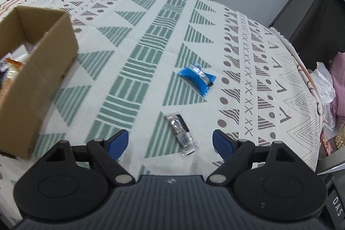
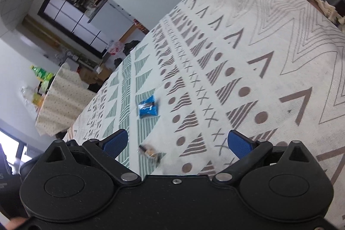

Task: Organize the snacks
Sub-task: 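Grasp the clear-wrapped stick candy with the left gripper while the right grasps the blue candy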

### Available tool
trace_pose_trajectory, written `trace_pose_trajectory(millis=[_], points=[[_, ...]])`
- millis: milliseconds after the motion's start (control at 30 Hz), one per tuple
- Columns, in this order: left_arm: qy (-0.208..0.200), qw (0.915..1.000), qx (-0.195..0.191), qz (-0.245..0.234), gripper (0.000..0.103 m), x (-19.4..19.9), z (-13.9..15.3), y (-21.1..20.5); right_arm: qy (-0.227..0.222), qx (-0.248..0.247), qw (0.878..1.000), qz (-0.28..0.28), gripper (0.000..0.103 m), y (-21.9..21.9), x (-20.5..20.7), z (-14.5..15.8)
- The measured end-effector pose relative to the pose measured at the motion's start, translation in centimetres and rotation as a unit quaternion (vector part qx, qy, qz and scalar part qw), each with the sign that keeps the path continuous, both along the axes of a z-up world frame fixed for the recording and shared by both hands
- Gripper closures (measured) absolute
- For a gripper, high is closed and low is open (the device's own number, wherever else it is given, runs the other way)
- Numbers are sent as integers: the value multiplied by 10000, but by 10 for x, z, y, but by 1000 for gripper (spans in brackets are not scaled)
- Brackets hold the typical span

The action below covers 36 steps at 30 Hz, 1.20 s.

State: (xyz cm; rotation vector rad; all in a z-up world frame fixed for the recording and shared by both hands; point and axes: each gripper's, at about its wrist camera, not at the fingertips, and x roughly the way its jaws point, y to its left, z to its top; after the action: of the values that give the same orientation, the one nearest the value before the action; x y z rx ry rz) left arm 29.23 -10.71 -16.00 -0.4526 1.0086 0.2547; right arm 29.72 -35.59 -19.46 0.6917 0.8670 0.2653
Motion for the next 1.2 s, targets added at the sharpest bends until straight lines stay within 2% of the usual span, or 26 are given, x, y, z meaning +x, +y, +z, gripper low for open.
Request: trace_pose_trajectory(millis=[300, 400, 467, 600, 633, 667, 700, 733, 933, 1067, 1200], points=[[200, 9993, -222, 208, 34, 17, -26, -12, 137, 120, 9998, 58, 5, -3, 13, -14], [241, 9989, -273, 301, 43, 22, -34, -13, 214, 166, 9996, 112, 8, -1, 18, -19], [304, 9983, -297, 394, 52, 26, -40, -12, 246, 199, 9994, 141, 9, 0, 20, -22], [314, 9977, -333, 497, 61, 33, -49, -11, 302, 252, 9990, 192, 13, 1, 25, -28], [303, 9980, -271, 482, 64, 35, -49, -12, 306, 252, 9990, 211, 14, 2, 26, -29], [361, 9983, -128, 446, 75, 38, -50, -13, 306, 245, 9990, 230, 15, 3, 27, -29], [408, 9982, -61, 437, 80, 41, -51, -13, 303, 228, 9990, 252, 15, 4, 29, -30], [427, 9980, -118, 441, 85, 42, -52, -11, 291, 208, 9990, 270, 15, 5, 31, -30], [445, 9989, -37, 154, 86, 46, -46, 2, 241, 127, 9990, 367, 17, 14, 45, -32], [393, 9985, 353, -154, 86, 49, -39, 13, 156, 56, 9986, 499, 18, 25, 51, -32], [332, 9980, 483, -243, 86, 52, -31, 29, 101, 9, 9982, 587, 18, 33, 56, -31]])
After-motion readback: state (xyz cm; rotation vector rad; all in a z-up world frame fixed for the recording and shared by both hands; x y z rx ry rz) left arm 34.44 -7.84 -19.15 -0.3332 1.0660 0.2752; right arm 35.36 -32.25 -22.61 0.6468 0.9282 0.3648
